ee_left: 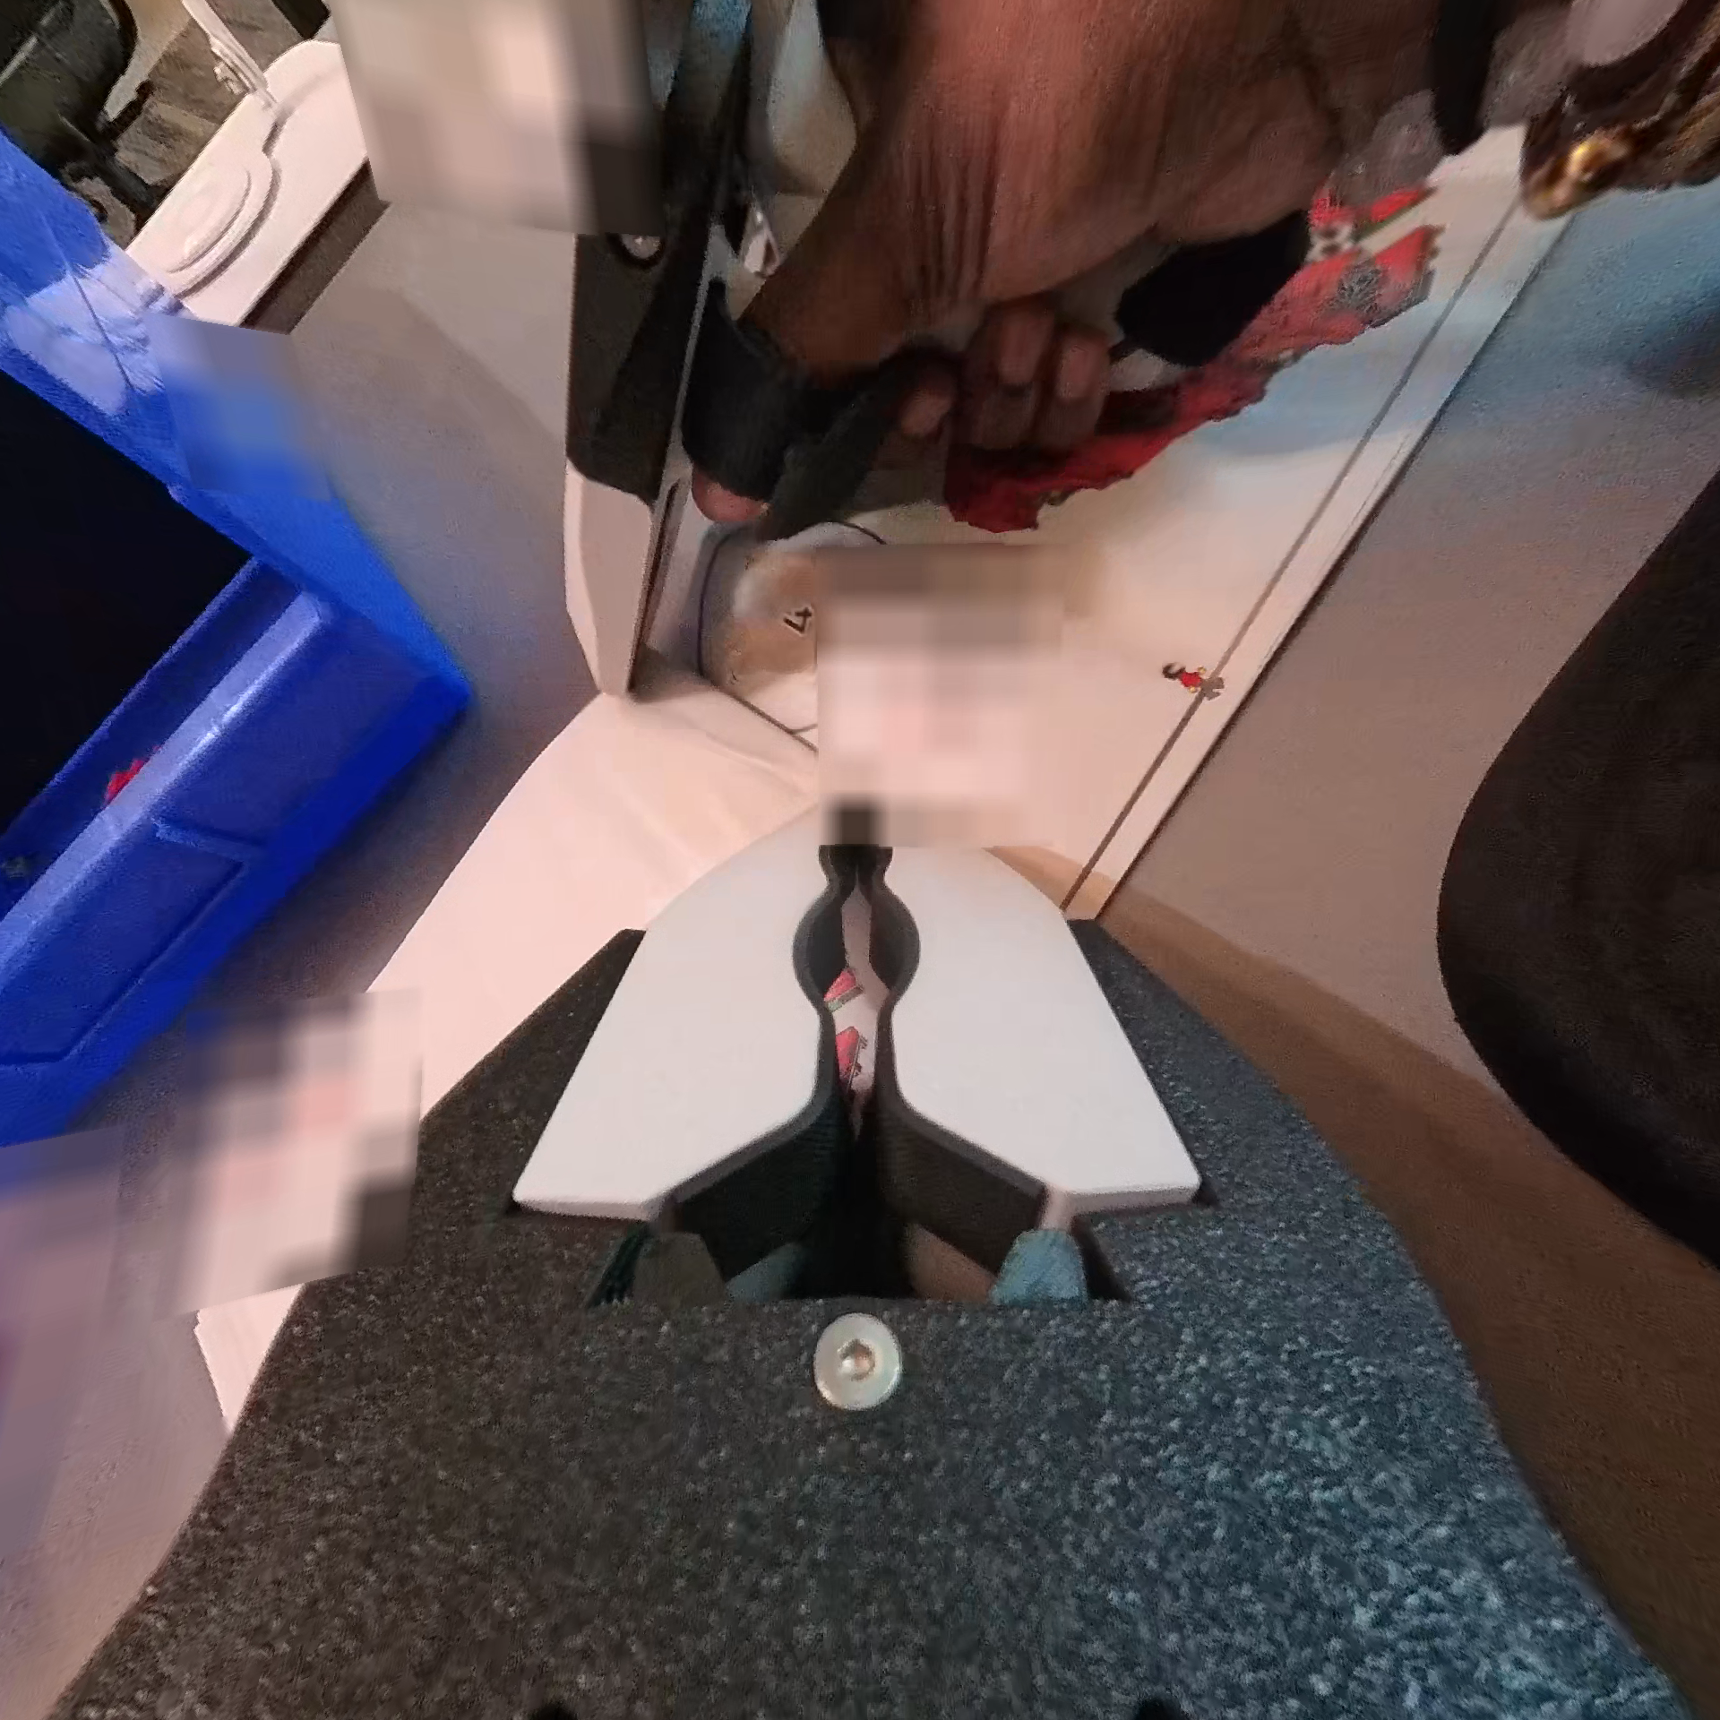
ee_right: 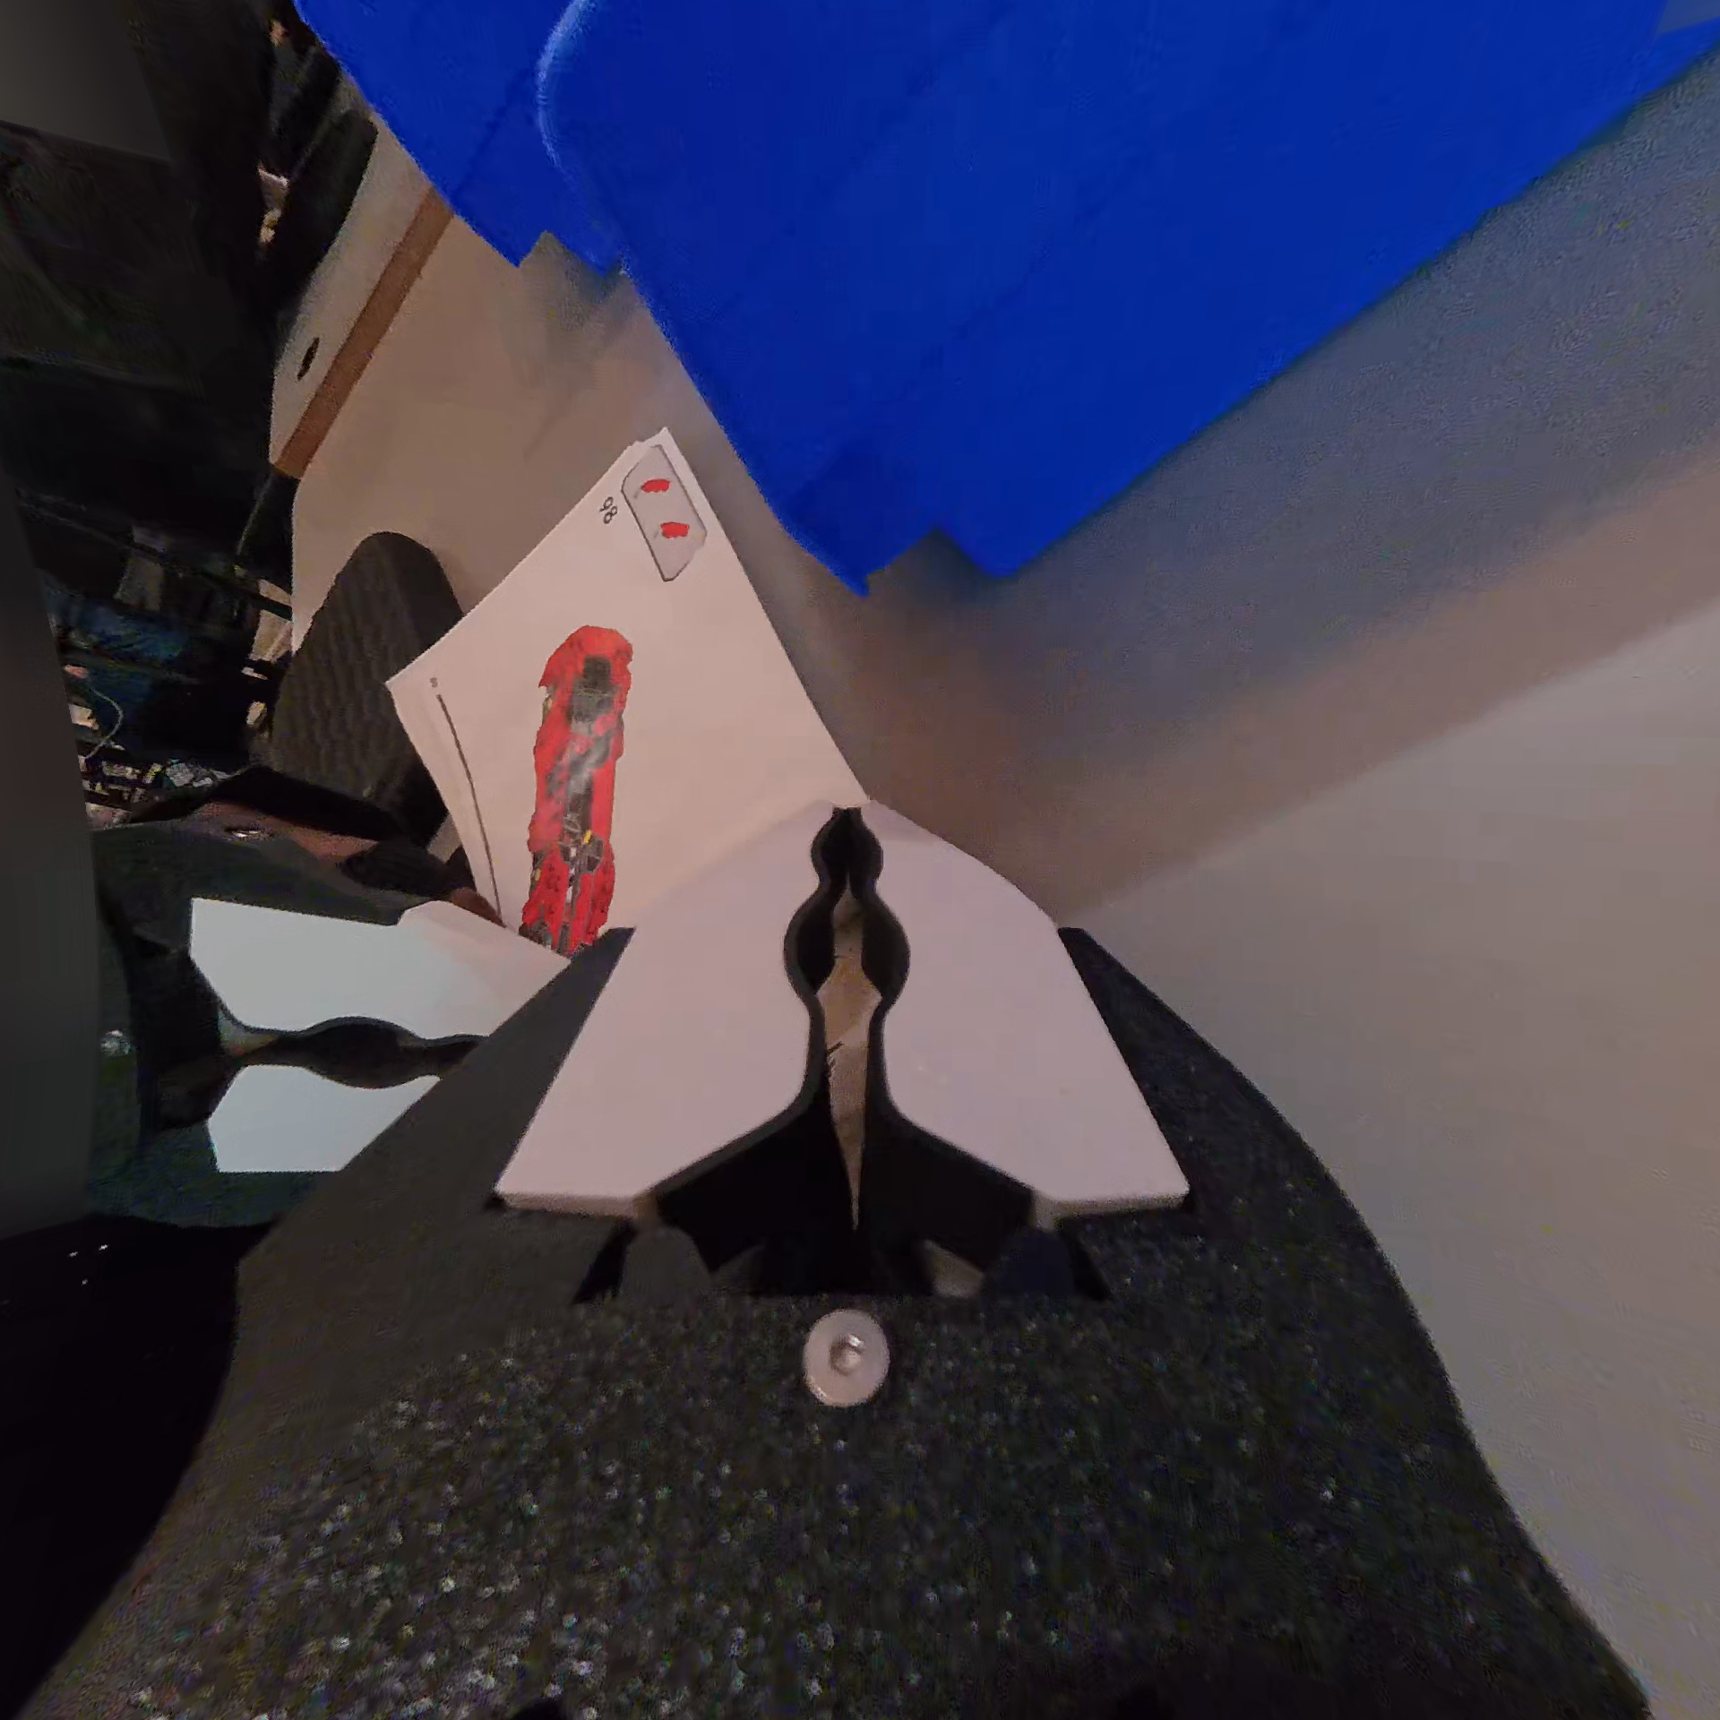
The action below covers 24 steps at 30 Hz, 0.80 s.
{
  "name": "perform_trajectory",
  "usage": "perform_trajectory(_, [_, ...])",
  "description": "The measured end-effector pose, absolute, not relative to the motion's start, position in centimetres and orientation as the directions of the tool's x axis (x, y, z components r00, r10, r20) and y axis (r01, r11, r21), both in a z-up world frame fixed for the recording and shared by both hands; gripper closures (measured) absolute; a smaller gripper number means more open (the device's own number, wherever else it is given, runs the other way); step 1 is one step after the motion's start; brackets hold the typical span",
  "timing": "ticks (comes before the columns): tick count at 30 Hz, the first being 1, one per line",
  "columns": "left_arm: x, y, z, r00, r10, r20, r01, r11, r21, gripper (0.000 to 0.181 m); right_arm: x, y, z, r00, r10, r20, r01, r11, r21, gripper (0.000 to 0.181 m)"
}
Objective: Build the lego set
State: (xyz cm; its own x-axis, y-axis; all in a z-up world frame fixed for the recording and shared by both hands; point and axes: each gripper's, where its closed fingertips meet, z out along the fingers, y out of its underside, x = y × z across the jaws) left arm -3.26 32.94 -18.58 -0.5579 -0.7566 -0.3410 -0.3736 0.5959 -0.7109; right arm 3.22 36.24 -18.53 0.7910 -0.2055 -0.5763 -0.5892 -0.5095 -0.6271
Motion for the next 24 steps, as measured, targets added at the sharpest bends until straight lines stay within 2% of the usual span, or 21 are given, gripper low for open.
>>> perform_trajectory(1, [-3.25,32.94,-18.58,-0.558,-0.755,-0.344,-0.373,0.598,-0.709,0.181,3.24,36.27,-18.54,0.794,-0.206,-0.572,-0.586,-0.510,-0.629,0.181])
perform_trajectory(8, [-3.24,32.93,-18.60,-0.556,-0.758,-0.341,-0.371,0.594,-0.714,0.181,3.24,36.22,-18.57,0.831,-0.214,-0.513,-0.542,-0.515,-0.664,0.181])
perform_trajectory(14, [-3.25,32.80,-18.60,-0.562,-0.759,-0.329,-0.367,0.585,-0.723,0.181,3.25,36.19,-18.58,0.903,-0.236,-0.359,-0.429,-0.533,-0.729,0.181])
perform_trajectory(24, [-3.23,32.79,-18.54,-0.553,-0.763,-0.334,-0.363,0.582,-0.728,0.181,3.28,36.20,-18.55,0.934,-0.257,-0.246,-0.351,-0.544,-0.762,0.181])
